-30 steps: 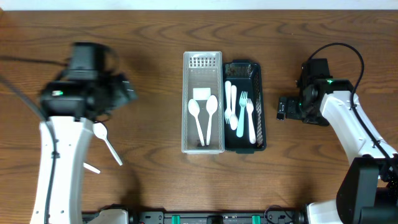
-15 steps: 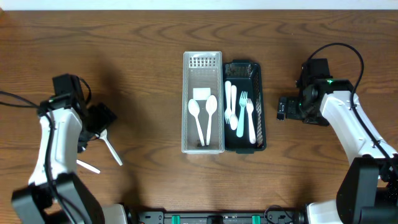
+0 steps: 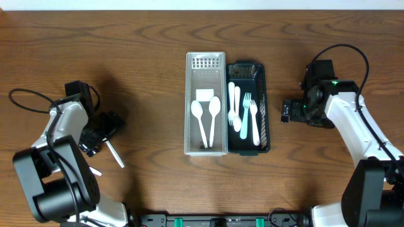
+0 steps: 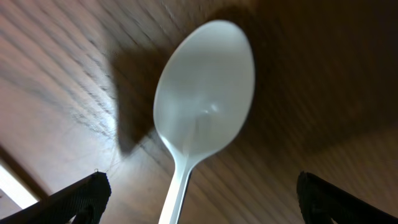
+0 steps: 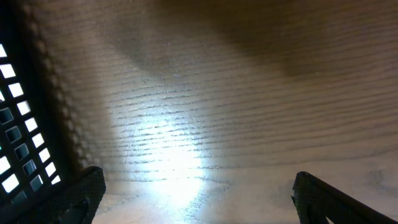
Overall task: Pack container
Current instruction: 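Move left gripper to the spoon lying near the left arm, then grasp the third white spoon with the left gripper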
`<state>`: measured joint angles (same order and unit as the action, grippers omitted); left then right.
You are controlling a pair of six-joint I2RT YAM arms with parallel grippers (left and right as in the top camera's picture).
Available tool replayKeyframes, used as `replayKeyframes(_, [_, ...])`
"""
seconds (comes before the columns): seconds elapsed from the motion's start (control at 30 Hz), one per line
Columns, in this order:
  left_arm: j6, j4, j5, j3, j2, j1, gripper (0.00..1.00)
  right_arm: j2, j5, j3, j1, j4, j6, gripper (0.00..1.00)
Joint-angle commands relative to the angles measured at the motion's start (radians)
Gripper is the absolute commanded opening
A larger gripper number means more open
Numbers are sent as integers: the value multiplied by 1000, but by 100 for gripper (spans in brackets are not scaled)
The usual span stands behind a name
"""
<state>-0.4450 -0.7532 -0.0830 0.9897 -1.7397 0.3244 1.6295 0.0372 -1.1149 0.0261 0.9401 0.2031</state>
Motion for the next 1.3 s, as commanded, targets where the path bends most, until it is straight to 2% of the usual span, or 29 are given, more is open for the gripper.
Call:
replayKeyframes(0.0, [-5, 2, -11, -5, -39, 5, 98, 2, 0, 3, -6, 6, -10, 99])
replayKeyframes(0.4, [6, 10, -11, -21, -71, 5, 98, 2, 0, 3, -6, 18, -10, 99])
replayKeyframes(0.73, [7, 6, -11, -25, -71, 5, 65, 2, 0, 3, -6, 18, -10, 99])
replayKeyframes(0.9, [7, 4, -11, -25, -71, 5, 42, 2, 0, 3, -6, 18, -10, 99])
replayKeyframes(1.03, [7, 4, -11, -25, -71, 5, 35, 2, 0, 3, -6, 17, -10, 99])
replayKeyframes(1.23, [7, 4, -11, -25, -71, 5, 14, 2, 0, 3, -6, 17, -10, 99])
replayKeyframes(1.27, [7, 4, -11, -25, -71, 5, 13, 2, 0, 3, -6, 17, -10, 99])
